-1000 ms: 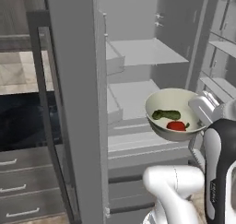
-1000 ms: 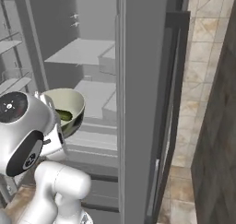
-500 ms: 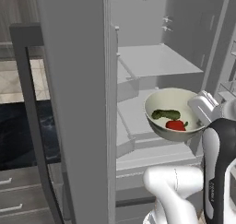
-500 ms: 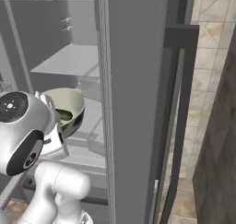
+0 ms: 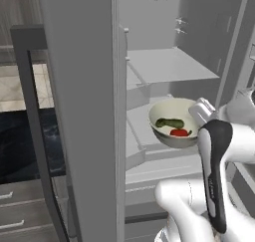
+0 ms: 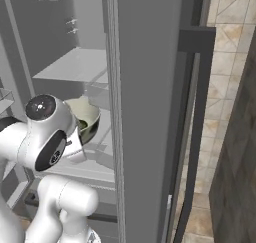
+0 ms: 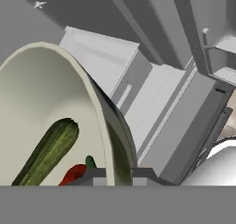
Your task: Place the bowl with the bell pepper and squash on the second highest shelf of the fridge. Place the bowl with the fishs on the top shelf of the fridge.
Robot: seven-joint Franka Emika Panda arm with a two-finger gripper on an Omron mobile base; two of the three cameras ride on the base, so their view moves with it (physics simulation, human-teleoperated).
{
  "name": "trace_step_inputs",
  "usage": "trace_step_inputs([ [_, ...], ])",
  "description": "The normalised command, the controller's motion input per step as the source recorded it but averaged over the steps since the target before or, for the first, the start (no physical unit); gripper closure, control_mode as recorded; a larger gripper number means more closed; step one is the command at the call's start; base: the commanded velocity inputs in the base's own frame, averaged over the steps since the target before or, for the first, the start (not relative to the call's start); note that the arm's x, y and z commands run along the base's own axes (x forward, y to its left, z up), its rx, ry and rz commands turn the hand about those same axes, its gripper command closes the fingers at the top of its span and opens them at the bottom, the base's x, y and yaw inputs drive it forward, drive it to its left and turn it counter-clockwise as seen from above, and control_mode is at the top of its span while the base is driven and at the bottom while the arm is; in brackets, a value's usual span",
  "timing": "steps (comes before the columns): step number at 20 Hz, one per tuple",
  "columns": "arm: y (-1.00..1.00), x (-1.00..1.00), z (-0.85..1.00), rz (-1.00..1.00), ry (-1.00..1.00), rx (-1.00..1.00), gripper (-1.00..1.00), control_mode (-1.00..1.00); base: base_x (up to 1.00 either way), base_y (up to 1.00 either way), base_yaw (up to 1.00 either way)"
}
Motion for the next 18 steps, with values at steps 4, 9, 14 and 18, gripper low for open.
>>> trace_step_inputs([
  [4, 0.01, 0.70, -0.66, 0.00, 0.00, -0.02, 1.00, -1.00, 0.00, 0.00, 0.00],
  [9, 0.00, 0.84, -0.32, 0.00, 0.00, 0.00, 1.00, -1.00, 0.00, 0.00, 0.00],
  [14, 0.01, 0.95, -0.25, -0.02, 0.00, 0.00, 1.00, -1.00, 0.00, 0.00, 0.00],
  [18, 0.04, 0.84, -0.41, -0.03, 0.00, 0.00, 1.00, -1.00, 0.00, 0.00, 0.00],
])
